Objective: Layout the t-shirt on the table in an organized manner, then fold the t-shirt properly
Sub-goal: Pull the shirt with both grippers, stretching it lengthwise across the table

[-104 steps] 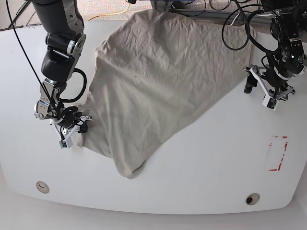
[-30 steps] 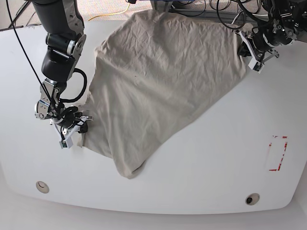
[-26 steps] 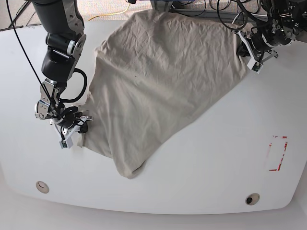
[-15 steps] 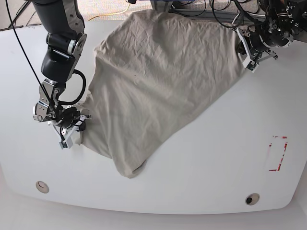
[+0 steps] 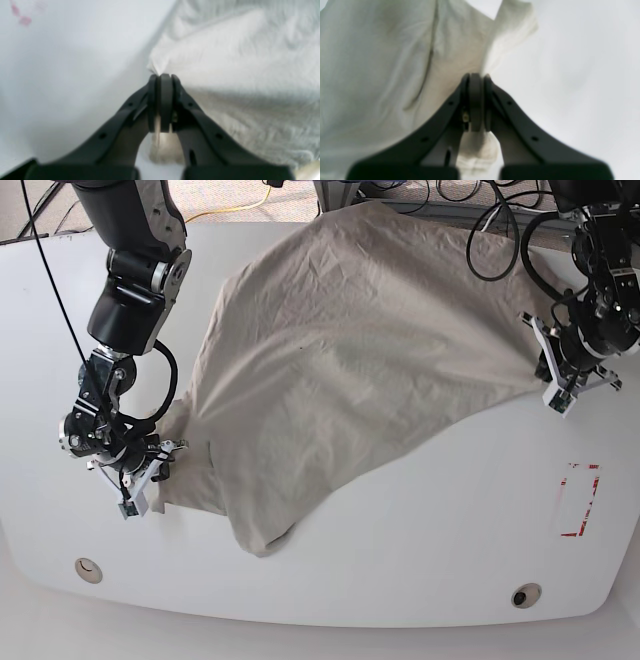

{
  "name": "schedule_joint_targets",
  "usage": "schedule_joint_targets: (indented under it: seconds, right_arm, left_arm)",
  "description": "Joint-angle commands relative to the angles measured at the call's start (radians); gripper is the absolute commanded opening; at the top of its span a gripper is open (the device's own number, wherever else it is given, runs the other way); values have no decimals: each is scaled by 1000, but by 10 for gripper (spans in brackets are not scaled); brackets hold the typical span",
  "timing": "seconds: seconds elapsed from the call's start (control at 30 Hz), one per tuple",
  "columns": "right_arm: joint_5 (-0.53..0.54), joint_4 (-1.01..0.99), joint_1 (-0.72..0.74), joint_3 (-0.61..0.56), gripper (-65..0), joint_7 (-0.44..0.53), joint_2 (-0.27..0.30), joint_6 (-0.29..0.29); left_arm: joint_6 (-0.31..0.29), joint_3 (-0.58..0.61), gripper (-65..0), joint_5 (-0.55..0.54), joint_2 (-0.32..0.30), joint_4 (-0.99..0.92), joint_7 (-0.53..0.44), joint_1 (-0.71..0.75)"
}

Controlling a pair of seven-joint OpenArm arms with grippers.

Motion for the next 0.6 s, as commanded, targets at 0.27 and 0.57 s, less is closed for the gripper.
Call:
schedule_joint_targets:
  seconds: [0.27,0.57]
  right_arm:
    - [11,144,80,-3,-650,-22,24,-2]
    - [7,162,140,-3,-650,-28,33,-2]
  left_arm:
    - [2,1,-647,-4,-32,18,58,-323]
    - [2,84,-646,34,-32,-27,63,-493]
